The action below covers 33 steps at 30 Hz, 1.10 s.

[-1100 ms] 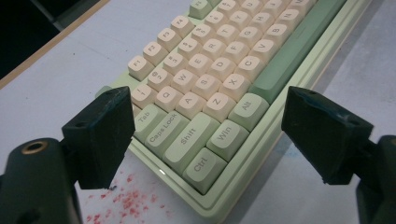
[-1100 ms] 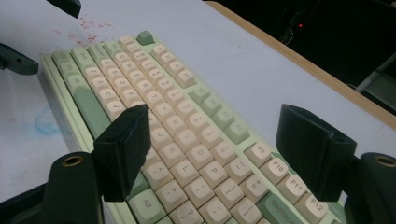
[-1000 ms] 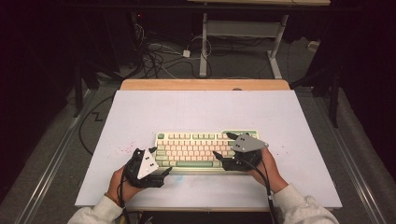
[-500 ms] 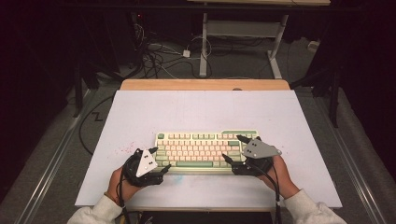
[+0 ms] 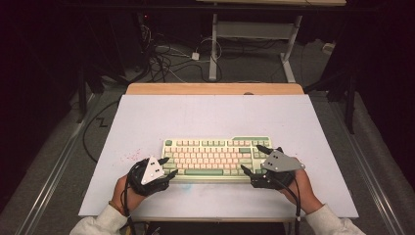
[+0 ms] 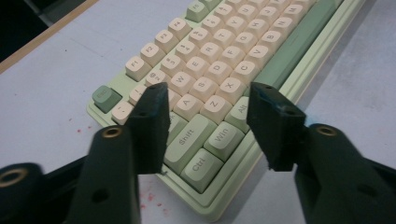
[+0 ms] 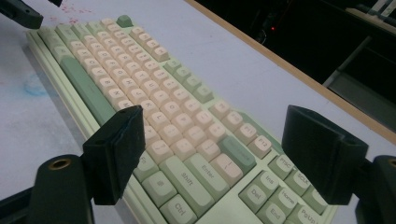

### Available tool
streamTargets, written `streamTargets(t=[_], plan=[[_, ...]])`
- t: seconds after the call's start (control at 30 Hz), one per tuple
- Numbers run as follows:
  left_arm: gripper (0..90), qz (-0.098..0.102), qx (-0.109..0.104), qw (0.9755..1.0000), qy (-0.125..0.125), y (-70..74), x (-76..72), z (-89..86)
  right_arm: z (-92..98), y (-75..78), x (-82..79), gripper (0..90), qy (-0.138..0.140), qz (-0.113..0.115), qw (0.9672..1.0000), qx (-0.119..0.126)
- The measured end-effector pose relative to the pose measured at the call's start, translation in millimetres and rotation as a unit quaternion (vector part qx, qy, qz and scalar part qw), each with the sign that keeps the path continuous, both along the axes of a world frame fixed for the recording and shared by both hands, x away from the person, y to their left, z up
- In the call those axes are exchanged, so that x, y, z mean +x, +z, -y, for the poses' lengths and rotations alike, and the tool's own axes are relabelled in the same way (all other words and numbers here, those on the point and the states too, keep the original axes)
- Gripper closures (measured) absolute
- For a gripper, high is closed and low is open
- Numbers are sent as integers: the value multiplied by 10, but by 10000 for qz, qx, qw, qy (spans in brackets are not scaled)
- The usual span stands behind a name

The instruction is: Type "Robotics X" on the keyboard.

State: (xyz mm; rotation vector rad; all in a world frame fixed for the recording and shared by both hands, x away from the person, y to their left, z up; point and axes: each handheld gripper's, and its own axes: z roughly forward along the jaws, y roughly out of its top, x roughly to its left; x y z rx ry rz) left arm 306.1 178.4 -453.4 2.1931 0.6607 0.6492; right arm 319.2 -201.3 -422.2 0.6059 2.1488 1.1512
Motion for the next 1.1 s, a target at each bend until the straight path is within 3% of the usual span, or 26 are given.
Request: streamTargets(t=[0.37,0.5,0.83,1.1], plan=[[792,-151,24,9999,-37,23,29,4,153,-46,-89,219,-50,25,9999,-90],[876,-328,26,9994,-114,33,40,15,199,-62,-123,219,-81,44,9999,-135],[877,-616,24,9978,-248,116,164,101,266,-72,-171,217,-125,73,9998,-136],[876,-724,49,9966,-376,145,283,226,268,-86,-159,218,-142,59,9998,-162]])
